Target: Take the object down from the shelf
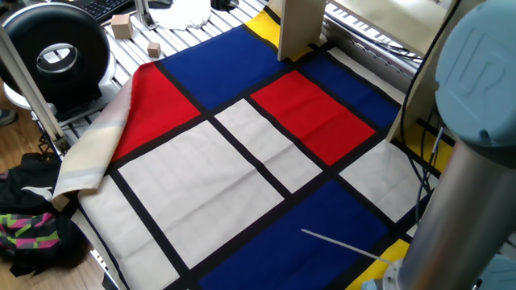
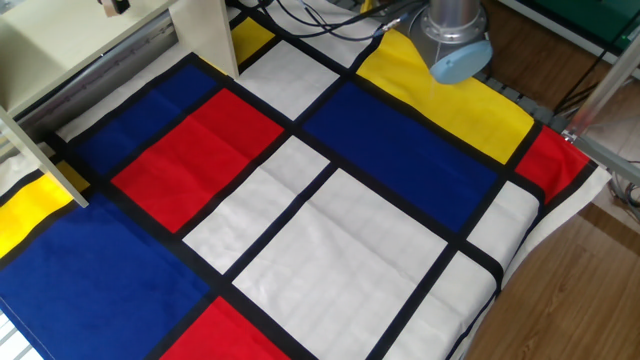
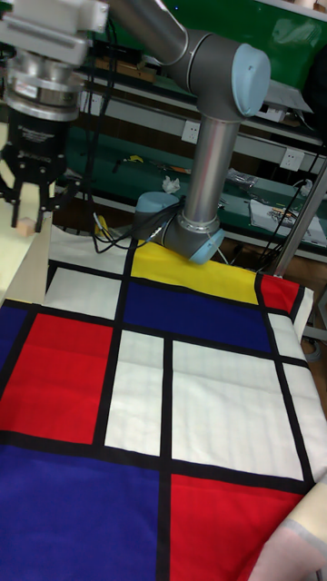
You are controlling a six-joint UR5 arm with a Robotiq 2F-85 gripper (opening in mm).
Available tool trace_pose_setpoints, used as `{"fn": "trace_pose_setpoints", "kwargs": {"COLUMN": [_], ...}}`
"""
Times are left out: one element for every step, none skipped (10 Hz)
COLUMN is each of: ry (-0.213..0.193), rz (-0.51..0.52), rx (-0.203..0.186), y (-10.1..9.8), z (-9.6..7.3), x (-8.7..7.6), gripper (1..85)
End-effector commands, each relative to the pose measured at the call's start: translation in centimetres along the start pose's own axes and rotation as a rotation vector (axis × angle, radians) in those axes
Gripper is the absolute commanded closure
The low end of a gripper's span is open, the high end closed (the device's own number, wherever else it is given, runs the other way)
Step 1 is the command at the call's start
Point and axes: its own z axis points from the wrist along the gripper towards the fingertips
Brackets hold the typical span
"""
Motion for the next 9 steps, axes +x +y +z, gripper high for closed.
{"fn": "trace_pose_setpoints", "kwargs": {"ry": [-0.013, -0.015, -0.015, -0.021, -0.023, -0.023, -0.024, -0.026, -0.024], "rz": [0.047, 0.058, 0.067, 0.076, 0.082, 0.092, 0.101, 0.107, 0.098], "rx": [-0.010, -0.009, -0.007, -0.010, -0.010, -0.010, -0.009, -0.010, -0.007], "y": [3.4, 4.2, 4.9, 5.7, 6.1, 6.5, 6.9, 7.1, 7.0], "z": [-0.7, -0.7, -0.6, -0.4, -0.4, -0.5, -0.4, -0.4, -0.4], "x": [-0.1, 0.0, 0.2, 0.3, 0.4, 0.7, 1.0, 1.1, 1.2], "gripper": [84.3, 84.3, 84.3, 84.3, 84.3, 84.3, 84.3, 84.3, 84.3]}}
